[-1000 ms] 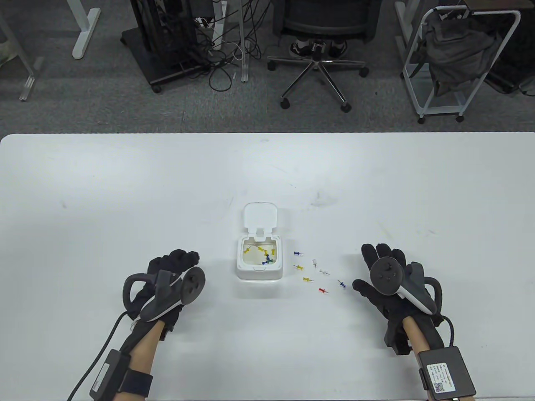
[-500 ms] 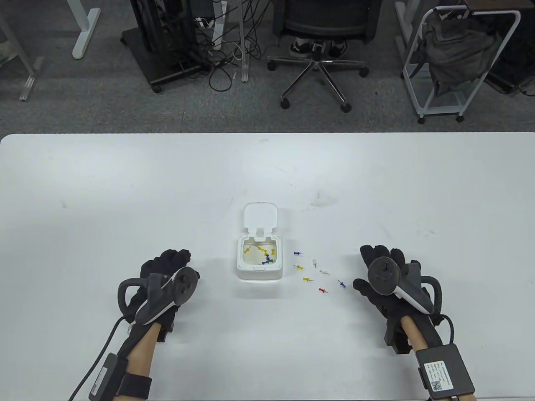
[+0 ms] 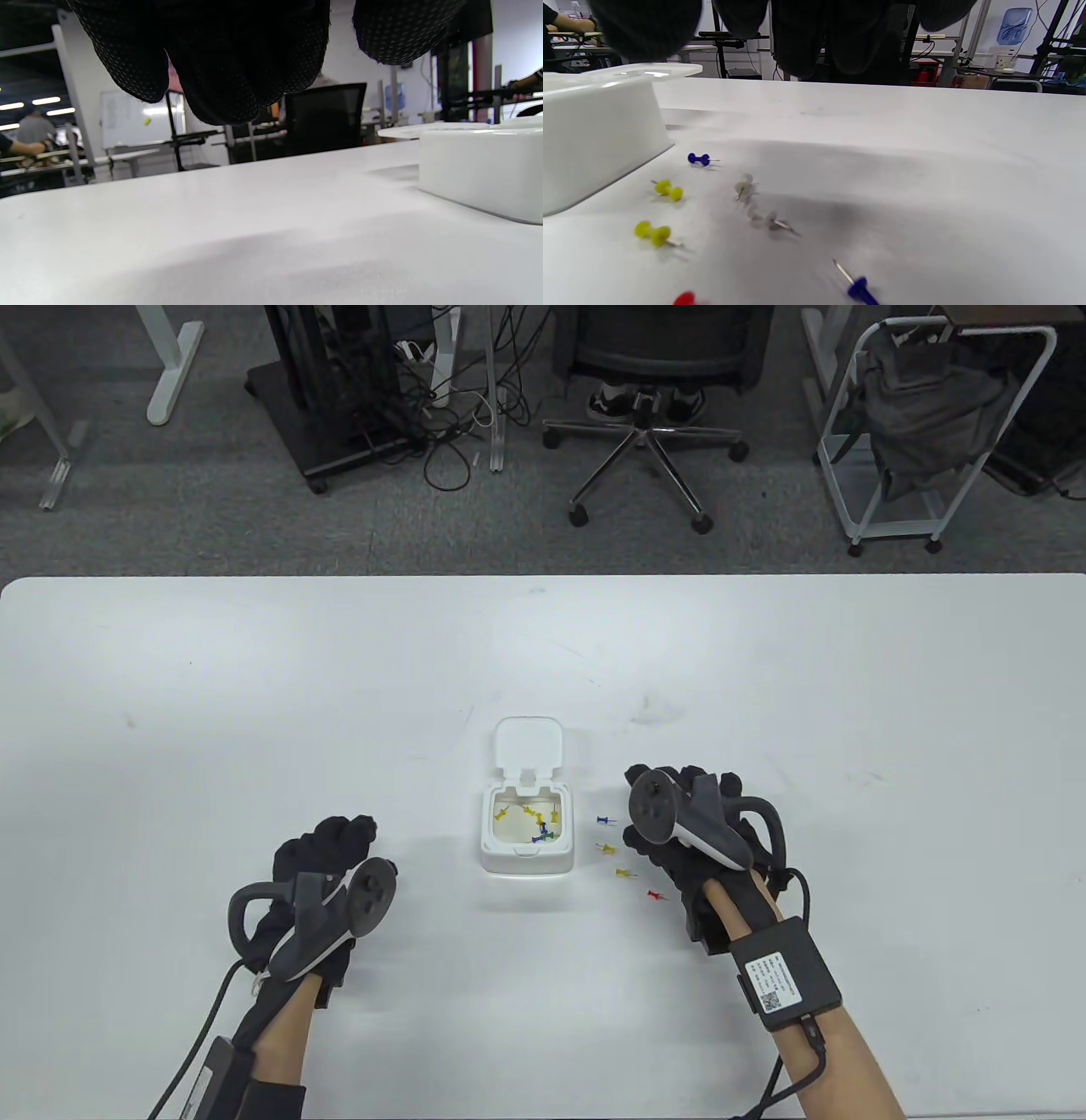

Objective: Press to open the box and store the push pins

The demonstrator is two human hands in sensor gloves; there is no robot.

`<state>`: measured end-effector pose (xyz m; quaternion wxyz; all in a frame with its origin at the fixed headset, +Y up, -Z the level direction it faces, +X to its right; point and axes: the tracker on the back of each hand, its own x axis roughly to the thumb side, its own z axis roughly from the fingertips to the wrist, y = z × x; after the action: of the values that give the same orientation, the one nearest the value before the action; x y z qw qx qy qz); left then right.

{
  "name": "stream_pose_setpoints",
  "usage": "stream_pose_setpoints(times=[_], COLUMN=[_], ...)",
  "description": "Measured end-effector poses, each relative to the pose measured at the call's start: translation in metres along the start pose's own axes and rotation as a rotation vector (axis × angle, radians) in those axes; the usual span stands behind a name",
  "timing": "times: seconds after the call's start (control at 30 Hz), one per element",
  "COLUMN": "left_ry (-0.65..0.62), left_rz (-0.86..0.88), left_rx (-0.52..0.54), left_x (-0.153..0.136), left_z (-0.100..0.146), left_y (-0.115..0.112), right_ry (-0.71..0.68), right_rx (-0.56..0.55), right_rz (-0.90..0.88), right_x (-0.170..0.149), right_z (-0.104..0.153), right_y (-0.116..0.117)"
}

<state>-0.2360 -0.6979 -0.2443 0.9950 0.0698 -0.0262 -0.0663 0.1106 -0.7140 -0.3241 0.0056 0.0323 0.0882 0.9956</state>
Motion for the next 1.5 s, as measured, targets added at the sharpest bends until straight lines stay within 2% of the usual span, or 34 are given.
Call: stream_pose_setpoints(times=[0.23, 0.47, 0.7, 1.07, 1.2, 1.5], left_ry=[-0.024, -0.020, -0.011, -0.022, -0.025, -0.027], left_rz=[-0.030, -0.028, -0.020, -0.031, -0.030, -0.029], left_rx=[0.027, 0.017, 0.019, 0.011, 0.014, 0.004], left_x=[0.002, -0.002, -0.004, -0.002, -0.002, -0.002], left_z=[-0.005, -0.005, -0.005, -0.004, -0.005, -0.005], left_y=[0.003, 0.001, 0.001, 0.002, 0.002, 0.001], right_ry=[0.043, 0.009, 0.018, 0.012, 0.016, -0.026], right_rx=[0.029, 0.062, 0.009, -0.011, -0.007, -0.080], right_rz=[0.070, 0.154, 0.286, 0.319, 0.263, 0.241], right_x=[0.021, 0.046, 0.055, 0.060, 0.052, 0.047], right_z=[-0.033, -0.045, -0.047, -0.049, -0.047, -0.033], right_y=[0.012, 0.030, 0.036, 0.038, 0.037, 0.013])
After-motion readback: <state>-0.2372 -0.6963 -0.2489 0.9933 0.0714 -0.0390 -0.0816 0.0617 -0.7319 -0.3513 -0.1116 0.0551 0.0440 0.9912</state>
